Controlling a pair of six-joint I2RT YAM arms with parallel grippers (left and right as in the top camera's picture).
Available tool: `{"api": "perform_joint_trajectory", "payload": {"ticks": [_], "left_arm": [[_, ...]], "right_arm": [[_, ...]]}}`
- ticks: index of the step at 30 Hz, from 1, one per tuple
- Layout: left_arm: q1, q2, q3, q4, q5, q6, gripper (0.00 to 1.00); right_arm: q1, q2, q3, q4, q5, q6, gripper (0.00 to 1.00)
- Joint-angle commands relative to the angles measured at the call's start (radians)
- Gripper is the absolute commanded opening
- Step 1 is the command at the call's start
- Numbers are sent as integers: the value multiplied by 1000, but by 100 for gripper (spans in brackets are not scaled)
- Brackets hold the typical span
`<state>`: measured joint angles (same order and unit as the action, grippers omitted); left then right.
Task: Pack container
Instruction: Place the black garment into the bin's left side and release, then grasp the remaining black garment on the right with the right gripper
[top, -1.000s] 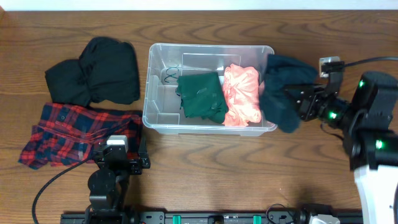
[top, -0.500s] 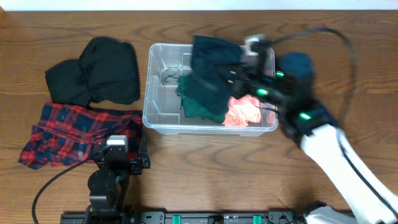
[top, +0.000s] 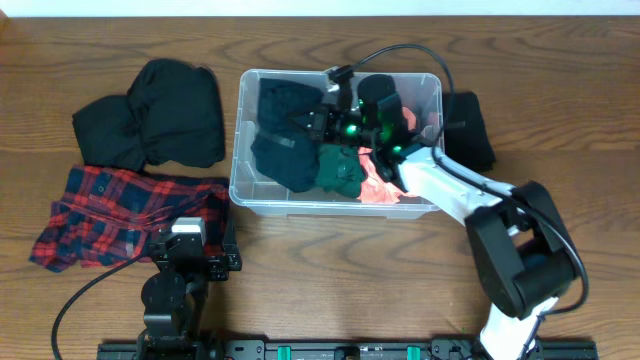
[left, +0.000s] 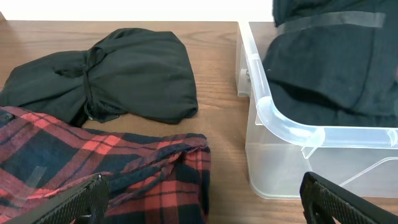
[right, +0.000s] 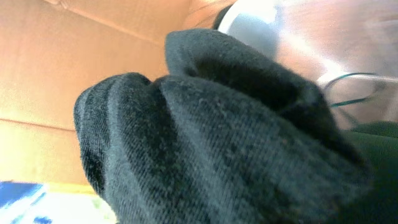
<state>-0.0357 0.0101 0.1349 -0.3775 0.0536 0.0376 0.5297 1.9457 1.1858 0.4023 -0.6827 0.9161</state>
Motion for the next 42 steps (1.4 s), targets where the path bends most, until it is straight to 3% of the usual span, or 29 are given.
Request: {"api": "perform_joint_trajectory", "payload": {"ticks": [1,5,6,7,8,9,13,20,28,30,34,40,42], "left_arm": [[-2,-6,-21,-3,10,3,98],[-2,-6,-21,-3,10,3,98],[-2,-6,-21,-3,10,3,98],[-2,-6,-21,-3,10,3,98],[-2,-6,-21,-3,10,3,98],[-2,-6,-21,-3,10,3,98],[-2,-6,-21,-3,10,3,98],[-2,-6,-21,-3,10,3,98],[-2,-6,-21,-3,10,3,98],[-2,-6,-21,-3,10,3,98],[-2,-6,-21,-3,10,3,98],[-2,-6,-21,-3,10,3,98],[-2,-6,-21,-3,10,3,98]], "right_arm": [[21,10,48,18,-61,34,7],[19,18,48,-22,-15,29,10],[19,23,48,-42,3,18,17],[19,29,48,-62,23,-6,29],[19,33,48,-90,48,-38,50],[18,36,48,-136,89,-77,56],[-26,33,57,-299,209,-216,51],[-154,-21,172,-606,204,-383,49],[-235,-233,341,-1018,217,-648,46],[-262,-296,356,-1085,282,-652,52],[-370,-383,355,-1199,445,-652,77],[-624,-330,348,-1290,408,-664,98],[-696,-279,341,-1291,332,-710,99]]}}
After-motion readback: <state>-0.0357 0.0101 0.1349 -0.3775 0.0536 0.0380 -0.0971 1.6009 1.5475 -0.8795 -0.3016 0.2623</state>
